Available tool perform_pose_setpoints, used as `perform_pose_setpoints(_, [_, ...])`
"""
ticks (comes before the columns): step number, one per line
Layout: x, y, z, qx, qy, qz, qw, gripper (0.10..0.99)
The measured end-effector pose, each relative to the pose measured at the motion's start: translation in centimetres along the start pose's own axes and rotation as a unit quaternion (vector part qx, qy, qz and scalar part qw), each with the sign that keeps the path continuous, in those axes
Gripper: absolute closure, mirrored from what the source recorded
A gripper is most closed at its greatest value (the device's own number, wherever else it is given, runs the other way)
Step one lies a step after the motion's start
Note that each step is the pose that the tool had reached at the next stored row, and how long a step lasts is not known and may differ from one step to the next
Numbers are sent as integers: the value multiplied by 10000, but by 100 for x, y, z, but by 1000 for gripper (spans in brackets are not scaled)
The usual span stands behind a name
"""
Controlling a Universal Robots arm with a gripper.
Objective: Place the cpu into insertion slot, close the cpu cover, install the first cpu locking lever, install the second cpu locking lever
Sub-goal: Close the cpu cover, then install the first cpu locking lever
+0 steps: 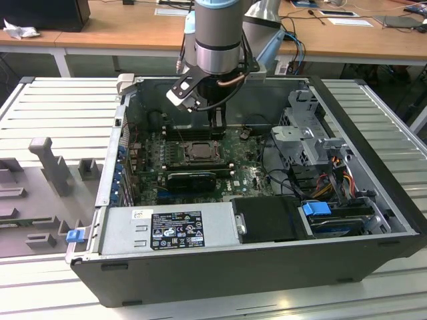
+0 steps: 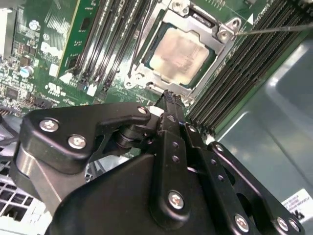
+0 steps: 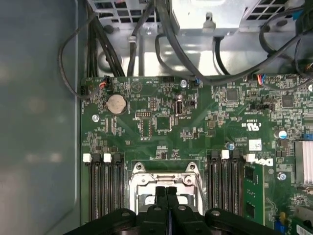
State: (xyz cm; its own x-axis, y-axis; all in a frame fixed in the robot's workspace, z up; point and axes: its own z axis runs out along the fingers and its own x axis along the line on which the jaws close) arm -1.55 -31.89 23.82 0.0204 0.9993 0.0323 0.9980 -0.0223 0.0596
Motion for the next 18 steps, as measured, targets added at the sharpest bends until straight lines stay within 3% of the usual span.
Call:
perform_pose_setpoints(4, [-5, -100, 56, 0, 13, -14, 10000, 980])
perform_pose_setpoints(6, [-7, -176, 63, 1, 15, -15, 10000, 980])
perform_pose_setpoints(9, [-8, -236, 69, 0, 20, -15, 10000, 980])
perform_pose_setpoints(18, [-9, -265, 49, 1, 40, -13, 10000, 980])
